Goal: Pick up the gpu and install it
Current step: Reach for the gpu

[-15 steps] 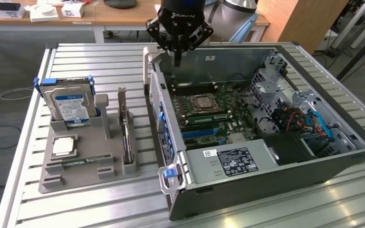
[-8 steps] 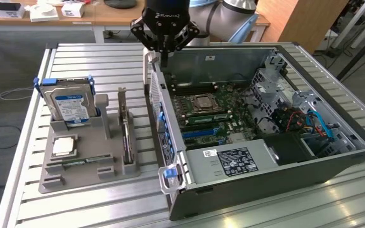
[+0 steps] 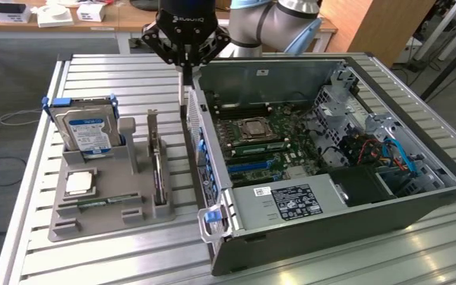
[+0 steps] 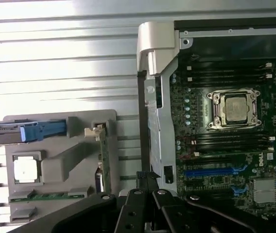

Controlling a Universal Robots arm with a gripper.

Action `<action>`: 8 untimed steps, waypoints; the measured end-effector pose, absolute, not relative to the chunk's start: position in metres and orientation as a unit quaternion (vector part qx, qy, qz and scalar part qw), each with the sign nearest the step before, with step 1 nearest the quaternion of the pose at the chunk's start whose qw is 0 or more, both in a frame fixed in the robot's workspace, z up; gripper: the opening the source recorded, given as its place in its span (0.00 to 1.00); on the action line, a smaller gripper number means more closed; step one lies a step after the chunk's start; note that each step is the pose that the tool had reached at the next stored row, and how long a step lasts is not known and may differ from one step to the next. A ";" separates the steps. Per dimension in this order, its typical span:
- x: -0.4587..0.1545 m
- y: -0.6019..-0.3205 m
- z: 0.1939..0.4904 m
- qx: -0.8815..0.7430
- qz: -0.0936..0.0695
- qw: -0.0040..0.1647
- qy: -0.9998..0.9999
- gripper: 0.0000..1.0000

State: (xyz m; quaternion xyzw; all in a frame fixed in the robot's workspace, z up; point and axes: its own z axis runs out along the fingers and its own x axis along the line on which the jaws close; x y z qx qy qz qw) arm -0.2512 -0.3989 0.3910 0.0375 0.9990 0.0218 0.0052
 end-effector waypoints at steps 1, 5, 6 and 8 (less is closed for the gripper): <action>-0.254 -0.399 0.391 0.038 0.022 0.005 0.999 0.11; -0.266 -0.399 0.391 0.038 0.022 0.002 0.999 0.11; -0.269 -0.399 0.391 0.038 0.022 0.002 0.999 0.11; -0.274 -0.399 0.390 0.038 0.021 0.001 0.999 0.11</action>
